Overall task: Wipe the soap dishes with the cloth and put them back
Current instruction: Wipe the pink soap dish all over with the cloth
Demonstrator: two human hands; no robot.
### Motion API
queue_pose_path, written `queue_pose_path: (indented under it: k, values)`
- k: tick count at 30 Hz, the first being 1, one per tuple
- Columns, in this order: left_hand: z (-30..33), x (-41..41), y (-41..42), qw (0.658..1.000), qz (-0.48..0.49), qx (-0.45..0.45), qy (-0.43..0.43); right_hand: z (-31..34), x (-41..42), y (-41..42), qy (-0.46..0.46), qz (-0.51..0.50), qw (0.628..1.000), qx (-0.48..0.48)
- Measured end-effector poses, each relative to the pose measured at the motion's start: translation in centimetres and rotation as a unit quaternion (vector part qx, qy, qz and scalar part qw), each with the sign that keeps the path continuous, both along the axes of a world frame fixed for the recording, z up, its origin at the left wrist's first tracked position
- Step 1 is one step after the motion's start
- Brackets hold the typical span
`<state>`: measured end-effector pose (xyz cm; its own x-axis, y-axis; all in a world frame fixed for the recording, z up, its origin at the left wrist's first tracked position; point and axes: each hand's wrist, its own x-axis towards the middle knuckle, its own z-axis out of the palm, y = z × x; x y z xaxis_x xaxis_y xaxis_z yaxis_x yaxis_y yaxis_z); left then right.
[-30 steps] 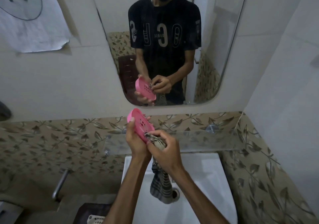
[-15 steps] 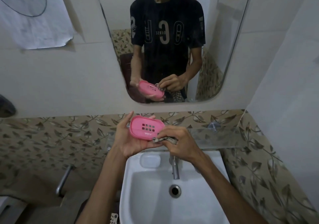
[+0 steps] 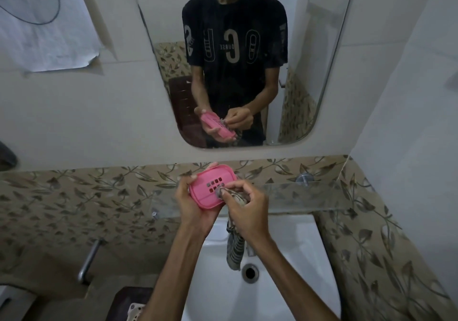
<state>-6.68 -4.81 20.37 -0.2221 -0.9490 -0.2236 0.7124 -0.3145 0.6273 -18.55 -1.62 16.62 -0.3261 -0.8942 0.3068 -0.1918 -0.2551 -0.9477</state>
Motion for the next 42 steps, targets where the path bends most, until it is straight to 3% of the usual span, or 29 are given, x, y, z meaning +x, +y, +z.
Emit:
queue_pose_path:
  k: [5, 9, 12, 16, 20, 24, 28, 32, 36, 42]
  values:
    - [0.4, -0.4, 0.2, 0.999, 0.029, -0.021, 0.016, 0.9, 0.0, -0.8, -0.021, -0.044, 0.999, 0.008]
    - [0.1, -0.4, 0.1, 0.998, 0.065, -0.003, 0.013, 1.3, 1.6, 0.1, 0.038, 0.012, 0.998, -0.046]
    - [0.2, -0.7, 0.1, 0.998, 0.063, -0.004, 0.008, 1.5, 0.3, -0.8, 0.0, -0.028, 0.999, -0.023]
    - [0.1, -1.2, 0.3, 0.997, 0.081, 0.006, -0.009, 1.6, 1.1, 0.7, 0.081, 0.081, 0.99, -0.078]
    - [0.2, -1.2, 0.6, 0.998, 0.06, -0.018, -0.017, 1.5, -1.0, -0.7, 0.047, -0.017, 0.998, -0.036]
    - [0.4, -1.6, 0.7, 0.997, 0.074, -0.025, 0.005, 1.4, 0.6, 0.5, 0.066, 0.065, 0.994, -0.056]
    - [0.0, -1.7, 0.6, 0.997, 0.077, -0.028, 0.003, 1.4, -0.2, -0.3, 0.004, -0.019, 0.999, -0.031]
    - [-0.9, -1.5, 0.1, 0.996, 0.085, -0.031, -0.008, 1.8, 1.0, 0.7, 0.078, 0.066, 0.991, -0.092]
    - [-1.1, -1.5, 0.1, 0.995, 0.087, -0.04, -0.029, 1.7, 1.1, 0.6, 0.043, 0.058, 0.993, -0.096]
    - [-0.6, -1.8, 0.2, 0.991, 0.096, -0.074, -0.054, 3.1, 2.1, -0.3, 0.073, 0.025, 0.989, -0.13]
